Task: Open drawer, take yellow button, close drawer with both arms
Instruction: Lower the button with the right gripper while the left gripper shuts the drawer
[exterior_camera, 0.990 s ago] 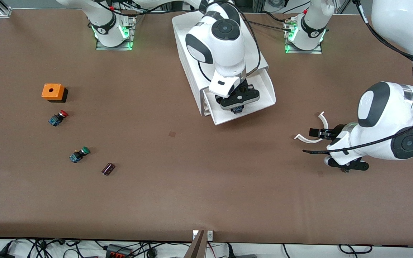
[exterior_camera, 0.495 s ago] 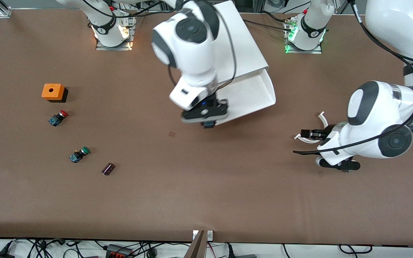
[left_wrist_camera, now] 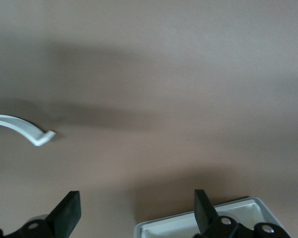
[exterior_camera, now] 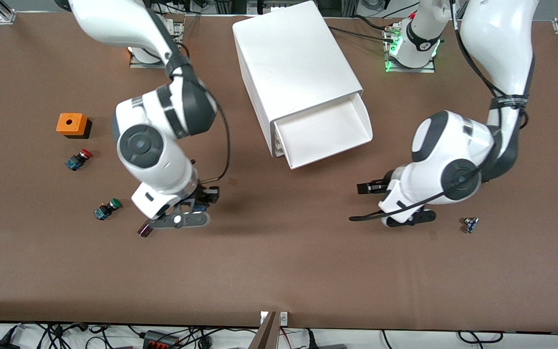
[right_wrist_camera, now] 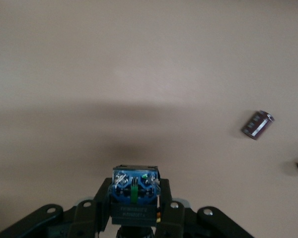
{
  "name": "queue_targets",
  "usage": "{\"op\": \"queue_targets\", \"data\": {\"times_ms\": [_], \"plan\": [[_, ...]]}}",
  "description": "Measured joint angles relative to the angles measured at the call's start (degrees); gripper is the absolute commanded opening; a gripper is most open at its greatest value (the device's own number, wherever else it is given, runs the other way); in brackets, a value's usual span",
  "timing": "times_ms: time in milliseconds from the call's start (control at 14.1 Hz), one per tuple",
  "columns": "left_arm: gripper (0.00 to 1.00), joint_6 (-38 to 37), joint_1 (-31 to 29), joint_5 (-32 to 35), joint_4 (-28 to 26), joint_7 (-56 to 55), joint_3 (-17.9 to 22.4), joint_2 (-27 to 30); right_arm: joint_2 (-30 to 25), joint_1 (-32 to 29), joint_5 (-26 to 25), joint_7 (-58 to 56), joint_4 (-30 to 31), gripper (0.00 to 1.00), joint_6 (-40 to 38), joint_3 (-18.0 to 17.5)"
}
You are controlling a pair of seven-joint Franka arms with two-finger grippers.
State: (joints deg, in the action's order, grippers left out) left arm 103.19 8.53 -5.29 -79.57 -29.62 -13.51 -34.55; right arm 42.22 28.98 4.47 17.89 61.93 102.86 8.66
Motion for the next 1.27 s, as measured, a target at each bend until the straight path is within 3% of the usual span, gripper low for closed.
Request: {"op": "queue_targets", "data": {"times_ms": [283,636,919,1273], "plan": [[1.0,8.45,0.08,-0.03,-9.95,-7.25,-4.6,3.83,0.39,-1.89,0.0,-4.39,7.24,0.0,0.86,-0.1],[1.0,10.05,-0.05,-0.07,-16.55,-11.56,-9.35,7.6,0.16,-4.51,0.01,-13.63,13.65,0.0,3.96,-0.12],[1.0,10.14,-0.37,-3.76,-20.39,-11.84,-10.81,9.61,-2.24,-6.13,0.02,-17.66,24.46,0.0,15.67,-0.13],[1.0,10.14,-0.5,-7.29,-24.07,-11.87,-12.66,11.49,-4.72,-6.11,0.02,-19.04,33.8,0.0,24.14,-0.69]]}}
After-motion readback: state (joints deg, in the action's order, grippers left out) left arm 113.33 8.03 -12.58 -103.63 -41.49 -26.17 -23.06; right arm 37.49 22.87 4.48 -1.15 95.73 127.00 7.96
